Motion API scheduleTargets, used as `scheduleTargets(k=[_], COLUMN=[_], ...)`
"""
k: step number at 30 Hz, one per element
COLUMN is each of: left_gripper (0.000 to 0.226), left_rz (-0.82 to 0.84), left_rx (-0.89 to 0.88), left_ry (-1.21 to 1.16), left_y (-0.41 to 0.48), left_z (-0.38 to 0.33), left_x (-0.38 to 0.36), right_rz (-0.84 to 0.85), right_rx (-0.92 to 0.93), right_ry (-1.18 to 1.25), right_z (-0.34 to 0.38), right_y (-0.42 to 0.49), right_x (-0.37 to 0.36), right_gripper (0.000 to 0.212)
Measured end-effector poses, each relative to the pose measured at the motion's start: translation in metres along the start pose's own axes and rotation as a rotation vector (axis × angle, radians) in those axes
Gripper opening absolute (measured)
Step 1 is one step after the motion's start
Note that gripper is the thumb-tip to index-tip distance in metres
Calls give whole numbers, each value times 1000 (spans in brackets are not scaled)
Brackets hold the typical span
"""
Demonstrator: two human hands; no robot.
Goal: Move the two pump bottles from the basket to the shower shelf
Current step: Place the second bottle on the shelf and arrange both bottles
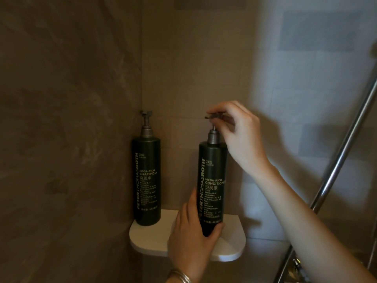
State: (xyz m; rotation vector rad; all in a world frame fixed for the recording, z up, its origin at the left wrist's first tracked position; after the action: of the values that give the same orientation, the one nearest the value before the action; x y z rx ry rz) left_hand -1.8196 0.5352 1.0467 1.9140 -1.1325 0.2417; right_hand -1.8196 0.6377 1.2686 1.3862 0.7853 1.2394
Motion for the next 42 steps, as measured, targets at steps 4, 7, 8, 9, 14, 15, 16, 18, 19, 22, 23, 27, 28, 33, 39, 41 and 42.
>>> scheduleTargets(k=[4,7,8,9,14,15,16,18,19,22,23,27,28,33,39,41,42], left_gripper=[96,95,94,93,92,93,94,95,95,95,95,96,96,95,94,84,77], left_rz=[10,-1,-8,-14,-20,-21,-19,-14,-15,-15,-20,-25,-31,-39,5,-8,-60], left_rx=[10,4,-1,-5,4,10,14,19,17,16,10,9,5,12,11,-38,-80], left_ry=[-24,-30,-35,-39,-51,-52,-50,-49,-51,-58,-61,-63,-55,-47,-65,-97,-68], left_y=[0,-1,-2,-2,-3,-3,-3,-2,-2,-4,-4,-4,-4,-4,-6,-12,-17], left_z=[2,3,3,4,6,6,6,5,5,7,7,8,8,9,8,4,2], left_x=[-2,-3,-3,-2,-2,-1,-1,-1,0,-1,-1,-1,-1,0,0,10,20], right_rz=[11,27,38,48,67,59,50,39,37,31,23,24,33,34,211,199,191], right_rx=[-129,-196,-204,-202,-206,-221,-236,-254,-260,-279,-304,-420,-433,-473,-620,-708,-738], right_ry=[267,411,436,443,501,524,546,569,571,577,583,636,635,656,597,621,621], right_z=[-18,-26,-26,-26,-25,-26,-28,-30,-30,-28,-30,-42,-43,-46,-54,-63,-66], right_y=[-6,-9,-10,-12,-13,-13,-13,-14,-15,-19,-22,-41,-46,-67,-134,-160,-169], right_x=[-3,-5,-6,-6,-6,-7,-7,-8,-9,-10,-10,-13,-14,-15,-36,-42,-44], right_gripper=[31,31,30,30,25,24,23,22,22,27,32,52,52,50,72,71,66])
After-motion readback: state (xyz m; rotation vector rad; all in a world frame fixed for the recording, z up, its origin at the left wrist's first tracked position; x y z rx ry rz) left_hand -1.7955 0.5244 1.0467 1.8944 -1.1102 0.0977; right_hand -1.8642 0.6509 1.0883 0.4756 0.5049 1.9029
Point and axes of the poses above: each hand's wrist, its own y-axis towards the middle knuckle, its own x-axis out of the back of the hand, z = x × y, the point moved 10 cm from there along y, towards the middle knuckle, and after that the axes turned 3 degrees about z, right-handed, at the moved point
